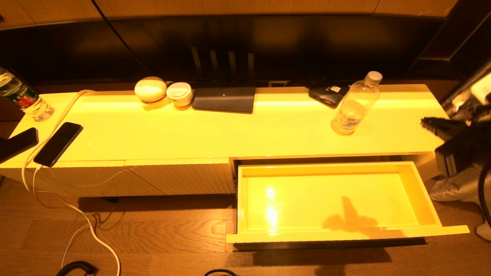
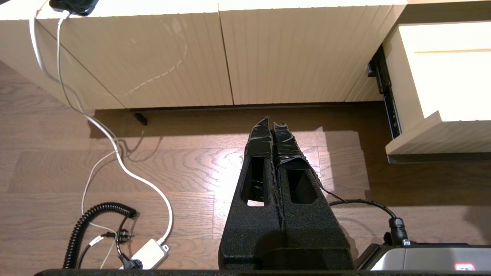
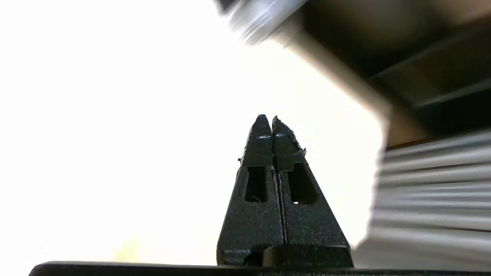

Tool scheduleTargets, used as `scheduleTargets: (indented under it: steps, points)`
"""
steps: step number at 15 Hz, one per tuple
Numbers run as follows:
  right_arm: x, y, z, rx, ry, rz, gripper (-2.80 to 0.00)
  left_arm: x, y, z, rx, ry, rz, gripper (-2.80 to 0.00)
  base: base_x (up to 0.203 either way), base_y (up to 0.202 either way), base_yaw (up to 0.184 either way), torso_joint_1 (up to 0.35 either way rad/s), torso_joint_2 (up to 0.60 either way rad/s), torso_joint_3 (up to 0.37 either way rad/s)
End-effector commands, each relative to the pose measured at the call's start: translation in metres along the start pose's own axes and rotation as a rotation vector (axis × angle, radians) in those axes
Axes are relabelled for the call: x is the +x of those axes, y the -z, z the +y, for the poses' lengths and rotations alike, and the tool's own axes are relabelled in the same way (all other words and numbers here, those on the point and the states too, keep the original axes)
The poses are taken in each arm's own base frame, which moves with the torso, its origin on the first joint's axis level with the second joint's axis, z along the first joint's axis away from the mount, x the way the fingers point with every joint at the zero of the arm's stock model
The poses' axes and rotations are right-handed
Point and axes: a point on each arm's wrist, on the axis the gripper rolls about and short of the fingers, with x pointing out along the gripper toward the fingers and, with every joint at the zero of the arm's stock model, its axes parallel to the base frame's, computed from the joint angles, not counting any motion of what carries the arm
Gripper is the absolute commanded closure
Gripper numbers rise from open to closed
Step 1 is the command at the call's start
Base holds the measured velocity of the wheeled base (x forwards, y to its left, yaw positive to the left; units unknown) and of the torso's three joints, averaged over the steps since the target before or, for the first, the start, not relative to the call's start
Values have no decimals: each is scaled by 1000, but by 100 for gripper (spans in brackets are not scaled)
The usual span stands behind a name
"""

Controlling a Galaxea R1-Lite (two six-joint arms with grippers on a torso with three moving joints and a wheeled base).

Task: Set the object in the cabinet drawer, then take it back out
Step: Close the drawer

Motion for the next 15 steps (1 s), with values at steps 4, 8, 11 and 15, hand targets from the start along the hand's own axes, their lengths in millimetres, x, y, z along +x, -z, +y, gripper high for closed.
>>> scheduleTargets:
  steps: [4,8,11,15]
  points:
    - [-23,67,59,-107,-593,339,0,0,1,0,0,1,2,0,0,0,0,0,0,0]
    - [-11,97,86,-150,-818,447,0,0,1,0,0,1,2,0,0,0,0,0,0,0]
    - [-6,113,96,-272,-916,475,0,0,0,0,0,-1,1,0,0,0,0,0,0,0]
    - [-5,128,106,-361,-1022,541,0,0,1,0,0,-1,2,0,0,0,0,0,0,0]
